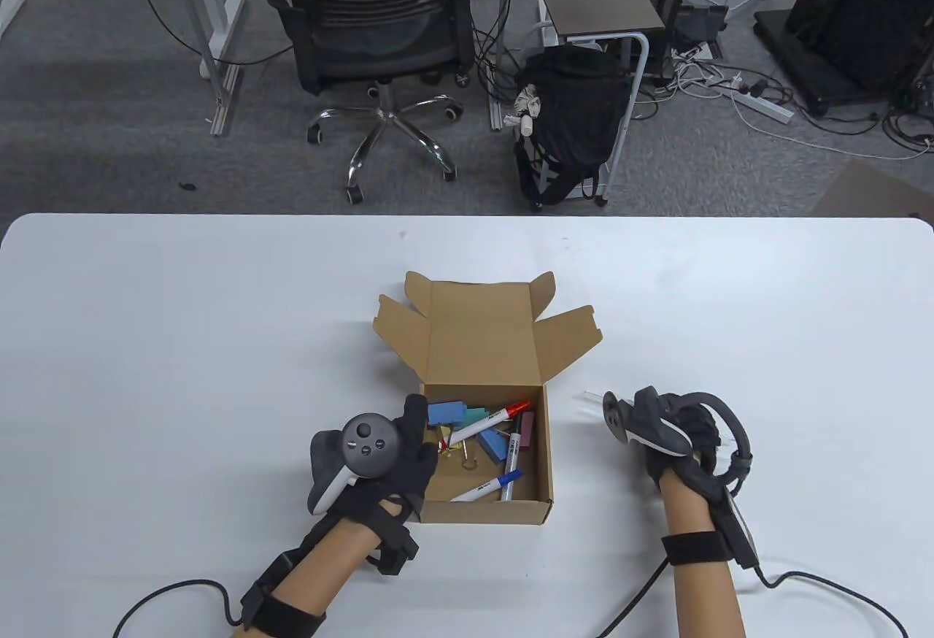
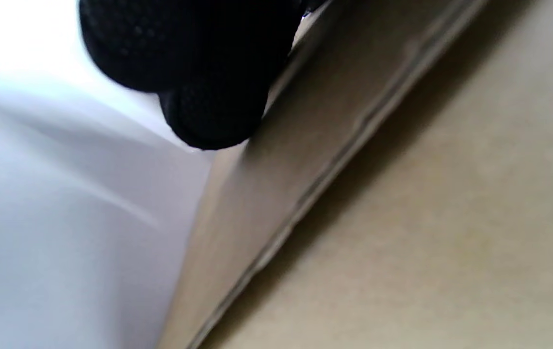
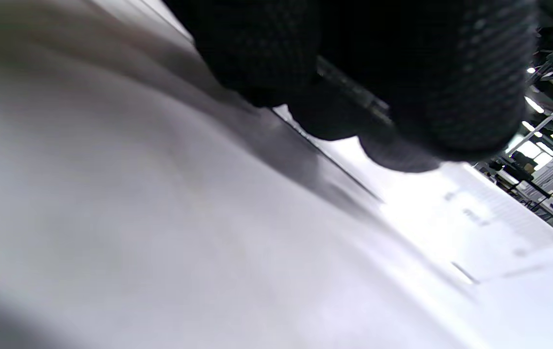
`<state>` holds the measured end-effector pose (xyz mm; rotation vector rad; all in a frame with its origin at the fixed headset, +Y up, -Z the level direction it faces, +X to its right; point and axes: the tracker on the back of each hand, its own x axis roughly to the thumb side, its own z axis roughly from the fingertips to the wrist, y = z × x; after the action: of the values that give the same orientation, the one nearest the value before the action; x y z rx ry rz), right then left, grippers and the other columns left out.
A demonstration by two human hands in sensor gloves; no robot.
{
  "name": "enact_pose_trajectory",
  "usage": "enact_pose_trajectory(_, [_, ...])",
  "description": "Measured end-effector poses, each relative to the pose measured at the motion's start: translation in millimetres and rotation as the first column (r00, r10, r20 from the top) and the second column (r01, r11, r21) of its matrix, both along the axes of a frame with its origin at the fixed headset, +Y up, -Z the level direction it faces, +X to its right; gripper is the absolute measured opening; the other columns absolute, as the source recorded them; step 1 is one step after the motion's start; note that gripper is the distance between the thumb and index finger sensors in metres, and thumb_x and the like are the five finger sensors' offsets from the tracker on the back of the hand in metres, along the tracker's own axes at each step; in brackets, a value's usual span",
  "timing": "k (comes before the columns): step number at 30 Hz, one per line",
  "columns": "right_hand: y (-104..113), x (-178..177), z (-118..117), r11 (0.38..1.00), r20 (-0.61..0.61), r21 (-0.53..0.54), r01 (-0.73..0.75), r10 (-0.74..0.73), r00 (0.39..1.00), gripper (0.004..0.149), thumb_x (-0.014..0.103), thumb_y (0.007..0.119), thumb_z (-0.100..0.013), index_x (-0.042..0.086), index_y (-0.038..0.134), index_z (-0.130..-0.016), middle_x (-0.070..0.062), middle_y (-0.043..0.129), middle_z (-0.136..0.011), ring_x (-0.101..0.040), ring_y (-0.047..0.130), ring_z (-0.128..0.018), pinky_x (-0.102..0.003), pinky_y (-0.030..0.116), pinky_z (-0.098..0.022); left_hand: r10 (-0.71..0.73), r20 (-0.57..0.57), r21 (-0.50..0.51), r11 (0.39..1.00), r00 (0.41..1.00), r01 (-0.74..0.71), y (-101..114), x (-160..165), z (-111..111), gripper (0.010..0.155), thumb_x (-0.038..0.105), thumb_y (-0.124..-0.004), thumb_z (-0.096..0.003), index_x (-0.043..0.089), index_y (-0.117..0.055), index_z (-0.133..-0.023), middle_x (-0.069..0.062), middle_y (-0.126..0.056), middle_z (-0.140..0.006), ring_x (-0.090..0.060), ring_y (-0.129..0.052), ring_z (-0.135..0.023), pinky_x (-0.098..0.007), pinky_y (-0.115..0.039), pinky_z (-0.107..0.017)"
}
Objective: Open four flaps of mailer box and unpack office supplies
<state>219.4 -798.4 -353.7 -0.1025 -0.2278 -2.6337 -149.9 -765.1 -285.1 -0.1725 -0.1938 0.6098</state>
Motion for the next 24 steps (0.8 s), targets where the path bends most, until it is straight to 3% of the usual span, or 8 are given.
enact_pose_trajectory(5, [0, 6, 6, 0.997, 0.017, -0.028, 0.068, -0.068, 0.998, 0.040, 0.013, 0.092, -0.039, 0.010, 0.081, -0.077, -0.026, 0.091, -0.073, -0.053, 0.102, -0.048, -0.044, 0.097, -0.032, -0.004, 0.000, -0.001, 1.000, 1.000, 0.004, 0, 0, 0, 0.072, 0.050, -0.068, -0.0428, 0.028, -0.032, -0.101, -0.017, -0.063, -0.097, -0.030, -0.094, -0.056, -0.035, -0.080, -0.033])
enact_pose_trajectory(12, [-2, 24, 9, 0.951, 0.097, -0.005, 0.310, -0.308, 0.946, 0.044, 0.012, 0.084, -0.045, 0.005, 0.072, -0.087, -0.034, 0.075, -0.087, -0.064, 0.085, -0.063, -0.054, 0.086, -0.047, -0.001, -0.004, -0.008, 1.000, 1.000, 0.001, 0, 0, 0, 0.072, 0.050, -0.068, -0.0429, 0.028, -0.032, -0.101, -0.017, -0.063, -0.098, -0.030, -0.094, -0.056, -0.035, -0.080, -0.033])
enact_pose_trajectory(20, [-6, 26, -2, 0.936, 0.156, -0.038, 0.349, -0.339, 0.928, 0.052, 0.014, 0.077, -0.050, 0.007, 0.057, -0.097, -0.034, 0.058, -0.099, -0.065, 0.071, -0.079, -0.057, 0.075, -0.058, 0.004, 0.000, -0.013, 1.000, 1.000, -0.004, -1, -1, 0, 0.072, 0.050, -0.067, -0.0429, 0.028, -0.031, -0.101, -0.017, -0.062, -0.098, -0.030, -0.093, -0.057, -0.035, -0.080, -0.033])
enact_pose_trajectory(24, [-7, 33, -3, 0.905, 0.197, -0.031, 0.424, -0.411, 0.890, 0.055, 0.013, 0.076, -0.050, 0.008, 0.053, -0.099, -0.032, 0.051, -0.103, -0.064, 0.062, -0.086, -0.062, 0.065, -0.062, 0.009, 0.001, -0.015, 1.000, 1.000, -0.009, -1, -1, -1, 0.072, 0.050, -0.067, -0.0429, 0.028, -0.031, -0.101, -0.017, -0.062, -0.098, -0.030, -0.093, -0.057, -0.035, -0.080, -0.033])
